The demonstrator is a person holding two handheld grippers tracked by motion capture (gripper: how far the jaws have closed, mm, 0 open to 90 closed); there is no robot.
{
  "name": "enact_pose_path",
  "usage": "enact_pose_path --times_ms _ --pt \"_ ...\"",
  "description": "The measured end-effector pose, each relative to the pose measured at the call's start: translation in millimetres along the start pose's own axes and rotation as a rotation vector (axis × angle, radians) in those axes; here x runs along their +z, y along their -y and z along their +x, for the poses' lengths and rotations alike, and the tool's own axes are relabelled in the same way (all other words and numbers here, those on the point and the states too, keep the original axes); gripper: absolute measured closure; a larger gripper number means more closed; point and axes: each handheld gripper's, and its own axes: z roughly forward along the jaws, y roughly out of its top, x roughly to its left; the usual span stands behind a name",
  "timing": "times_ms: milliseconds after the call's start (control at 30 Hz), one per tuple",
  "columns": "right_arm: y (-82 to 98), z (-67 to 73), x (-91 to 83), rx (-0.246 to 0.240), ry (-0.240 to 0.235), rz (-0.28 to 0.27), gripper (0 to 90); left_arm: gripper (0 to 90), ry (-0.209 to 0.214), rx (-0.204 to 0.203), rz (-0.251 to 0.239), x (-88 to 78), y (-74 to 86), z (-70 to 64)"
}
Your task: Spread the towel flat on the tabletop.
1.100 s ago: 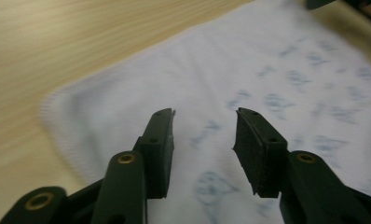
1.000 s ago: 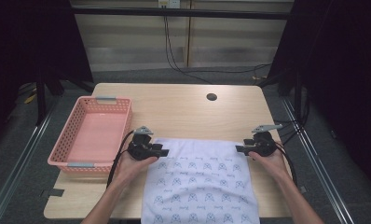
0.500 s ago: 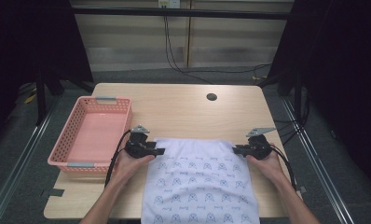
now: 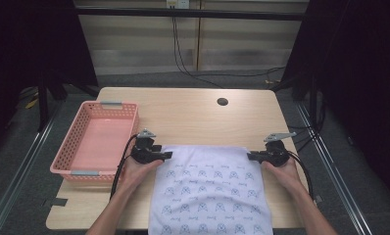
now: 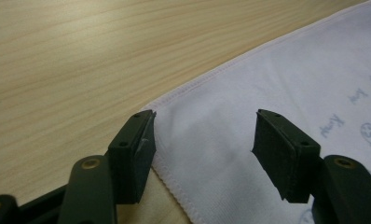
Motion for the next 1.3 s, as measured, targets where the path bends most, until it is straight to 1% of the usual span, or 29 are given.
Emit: enact_pose_path --times_ms 100,167,200,233,267,300,333,367,400,433,467,533,567,600,633,667,700,733,767,800,833,867,933,967,1000,1033,1167,1233,1300 --pt "1.1 -0.1 -2.1 0.0 -0.005 0.0 83.9 37.6 -0.003 -0.001 0.001 0.4 0.1 -0.2" --pt "1.5 0.3 -3.1 0.005 -0.01 -0.002 83.8 38.3 -0.012 0.028 0.001 2.1 0.5 -2.9" --pt "1.6 0.2 -3.3 0.007 -0.012 -0.003 83.8 41.1 -0.014 0.044 0.005 2.5 0.3 -4.2" --pt "1.7 0.0 -3.1 0.008 -0.015 -0.004 83.8 46.6 0.022 0.06 0.008 4.2 0.3 -5.7" --pt "1.5 -0.2 -2.6 0.009 -0.019 -0.004 83.8 54.7 0.033 0.081 0.02 5.2 -0.6 -7.3" --pt "1.3 -0.1 -1.9 0.009 -0.017 -0.006 83.8 57.3 0.041 0.088 0.033 6.0 -1.9 -9.8" --pt "1.2 0.3 -1.9 0.012 -0.016 -0.006 83.8 62.0 0.056 0.108 0.049 7.6 -3.1 -13.1" --pt "1.1 0.6 -2.0 0.011 -0.018 -0.006 83.8 67.3 0.062 0.123 0.062 8.7 -4.1 -16.8" --pt "0.8 1.3 -2.4 0.011 -0.02 -0.007 83.8 71.0 0.058 0.141 0.065 9.8 -3.9 -19.8" --pt "0.6 1.8 -3.0 0.012 -0.023 -0.007 83.8 77.5 0.063 0.153 0.07 10.5 -3.7 -21.8" --pt "0.4 2.2 -3.7 0.014 -0.024 -0.01 83.9 81.2 0.074 0.146 0.081 10.4 -4.2 -22.3" --pt "0.2 1.8 -5.3 0.014 -0.03 -0.02 83.9 84.6 0.07 0.124 0.082 10.1 -4.7 -23.3" --pt "-0.1 2.0 -6.8 0.02 -0.033 -0.023 83.9 85.1 0.083 0.101 0.089 9.2 -5.3 -22.8" --pt "-0.8 2.1 -8.6 0.018 -0.033 -0.033 84.0 85.8 0.104 0.094 0.087 8.6 -5.7 -22.7" --pt "-1.7 2.7 -11.5 0.023 -0.035 -0.043 84.0 85.9 0.109 0.087 0.073 5.8 -6.3 -24.2" --pt "-3.5 2.9 -16.6 0.024 -0.041 -0.071 84.1 86.0 0.122 0.083 0.066 3.1 -7.4 -24.7" --pt "-4.4 3.3 -20.1 0.03 -0.044 -0.083 84.1 86.0 0.144 0.068 0.047 -1.1 -9.4 -26.0" --pt "-5.9 3.3 -24.5 0.031 -0.047 -0.102 84.1 85.9 0.168 0.059 0.016 -5.9 -11.7 -28.1" --pt "-7.4 3.0 -29.5 0.033 -0.048 -0.119 84.2 86.0 0.179 0.06 0.0 -10.2 -13.8 -29.9" --pt "-8.4 2.5 -33.3 0.033 -0.05 -0.135 84.2 85.9 0.189 0.054 -0.031 -15.5 -16.4 -33.5" --pt "-9.6 2.3 -38.5 0.039 -0.053 -0.155 84.2 85.9 0.192 0.067 -0.056 -22.8 -19.9 -37.6" --pt "-11.2 2.3 -44.8 0.044 -0.054 -0.176 84.3 86.0 0.192 0.071 -0.076 -26.8 -21.8 -40.3" --pt "-13.8 2.8 -52.8 0.038 -0.055 -0.2 84.3 86.0 0.199 0.092 -0.106 -37.5 -28.7 -45.6" --pt "-15.4 3.5 -57.3 0.042 -0.057 -0.214 84.3 86.0 0.195 0.105 -0.118 -42.8 -32.8 -47.5" --pt "-17.1 4.0 -61.1 0.041 -0.064 -0.23 84.4 86.0 0.192 0.108 -0.13 -48.2 -37.4 -47.7" --pt "-19.0 4.6 -64.5 0.038 -0.063 -0.242 84.4 86.0 0.201 0.105 -0.142 -52.9 -42.1 -46.6" --pt "-29.7 3.0 -75.7 0.029 -0.056 -0.273 84.5 86.1 0.183 0.096 -0.173 -68.3 -60.6 -34.2" --pt "-37.4 0.5 -80.1 0.032 -0.051 -0.291 84.5 86.1 0.17 0.101 -0.171 -71.6 -69.6 -28.5" --pt "-48.7 -2.4 -84.2 0.031 -0.047 -0.305 84.5 86.2 0.163 0.092 -0.182 -73.6 -80.6 -22.1"
